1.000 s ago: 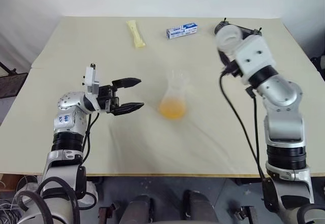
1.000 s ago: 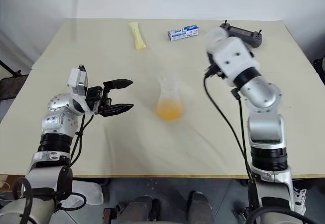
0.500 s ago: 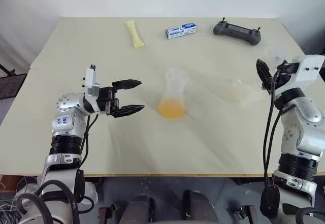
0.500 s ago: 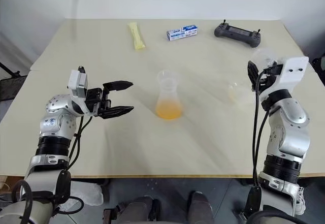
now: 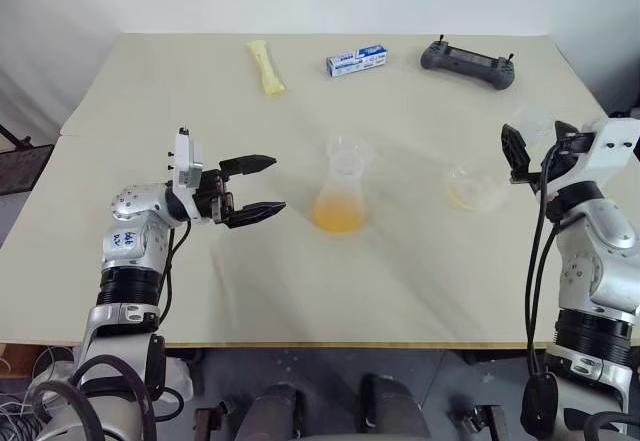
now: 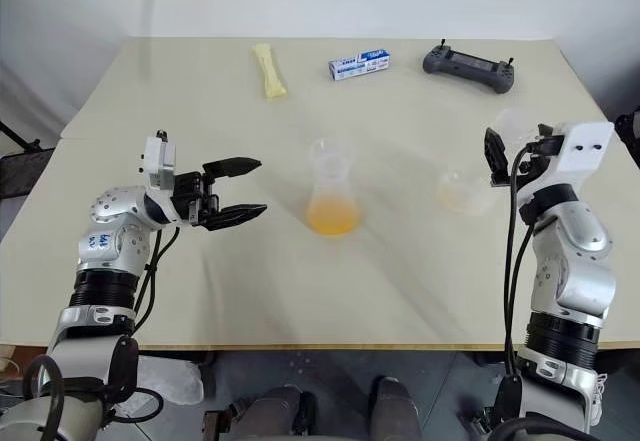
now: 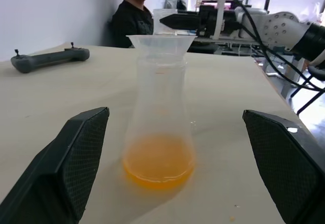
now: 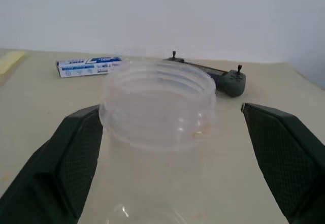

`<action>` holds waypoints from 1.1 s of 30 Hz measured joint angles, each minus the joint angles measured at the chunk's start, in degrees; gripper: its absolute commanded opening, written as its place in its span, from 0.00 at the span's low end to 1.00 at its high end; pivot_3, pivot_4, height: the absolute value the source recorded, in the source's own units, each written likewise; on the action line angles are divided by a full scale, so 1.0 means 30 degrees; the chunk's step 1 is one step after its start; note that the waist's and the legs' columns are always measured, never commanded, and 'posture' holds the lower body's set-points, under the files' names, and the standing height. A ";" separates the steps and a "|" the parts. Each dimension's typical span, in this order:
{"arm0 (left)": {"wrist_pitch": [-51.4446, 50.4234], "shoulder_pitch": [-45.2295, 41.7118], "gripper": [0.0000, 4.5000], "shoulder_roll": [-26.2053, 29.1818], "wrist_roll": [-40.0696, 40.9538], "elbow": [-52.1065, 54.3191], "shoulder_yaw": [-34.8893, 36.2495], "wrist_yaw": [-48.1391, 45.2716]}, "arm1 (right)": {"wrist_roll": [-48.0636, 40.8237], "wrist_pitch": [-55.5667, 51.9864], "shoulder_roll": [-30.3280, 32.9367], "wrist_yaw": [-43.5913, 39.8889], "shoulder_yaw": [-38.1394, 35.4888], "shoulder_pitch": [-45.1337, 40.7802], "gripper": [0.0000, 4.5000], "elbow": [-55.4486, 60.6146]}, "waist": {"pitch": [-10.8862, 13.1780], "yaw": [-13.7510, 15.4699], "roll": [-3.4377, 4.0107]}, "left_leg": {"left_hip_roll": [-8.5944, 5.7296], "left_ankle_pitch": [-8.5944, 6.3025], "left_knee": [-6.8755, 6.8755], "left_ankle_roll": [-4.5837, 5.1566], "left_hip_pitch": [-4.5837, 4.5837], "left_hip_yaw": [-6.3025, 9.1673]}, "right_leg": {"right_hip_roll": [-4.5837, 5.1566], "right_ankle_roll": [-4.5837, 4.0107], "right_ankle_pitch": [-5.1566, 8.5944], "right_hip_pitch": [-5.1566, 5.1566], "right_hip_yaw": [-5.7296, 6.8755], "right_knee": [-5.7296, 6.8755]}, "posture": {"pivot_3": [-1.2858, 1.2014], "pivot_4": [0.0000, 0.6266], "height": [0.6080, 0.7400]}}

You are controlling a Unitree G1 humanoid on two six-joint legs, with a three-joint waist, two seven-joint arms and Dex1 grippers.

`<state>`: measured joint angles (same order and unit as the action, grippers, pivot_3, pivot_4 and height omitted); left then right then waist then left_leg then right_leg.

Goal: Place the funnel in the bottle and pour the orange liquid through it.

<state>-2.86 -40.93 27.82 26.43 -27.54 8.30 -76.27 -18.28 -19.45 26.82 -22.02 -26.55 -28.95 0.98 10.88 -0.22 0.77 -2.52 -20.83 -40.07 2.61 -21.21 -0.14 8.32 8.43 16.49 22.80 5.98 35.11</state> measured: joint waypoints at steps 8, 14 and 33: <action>-0.0097 0.0444 1.00 -0.0186 0.0053 0.0296 -0.0008 0.0496 | -0.1375 -0.1250 0.1369 -0.0611 0.0238 -0.0072 1.00 0.1357 | 0.0000 0.0051 -0.0001 | -0.0002 0.0000 -0.0003 0.0001 -0.0004 -0.0003 | 0.0003 0.0001 0.0000 0.0000 0.0001 -0.0001 | 0.52 0.24 1.00; -0.0934 0.0968 1.00 0.0007 0.0097 0.1511 0.0262 0.2686 | -0.5884 -0.3824 0.4483 -0.3799 -0.1051 0.1951 1.00 0.6192 | -0.0001 0.0139 -0.0005 | 0.0004 -0.0001 0.0010 0.0000 -0.0010 0.0032 | 0.0006 0.0001 0.0000 -0.0011 0.0026 -0.0018 | 0.52 0.24 1.00; -0.0071 0.4850 1.00 0.2967 0.0525 0.2161 0.1049 -0.0852 | -0.4763 0.1214 0.6191 -1.3775 -0.0999 1.3833 1.00 0.7092 | -0.0004 0.0569 -0.0034 | 0.0003 0.0002 -0.0010 0.0013 0.0053 -0.0024 | 0.0025 0.0020 -0.0011 -0.0105 0.0015 -0.0115 | 0.52 0.24 1.00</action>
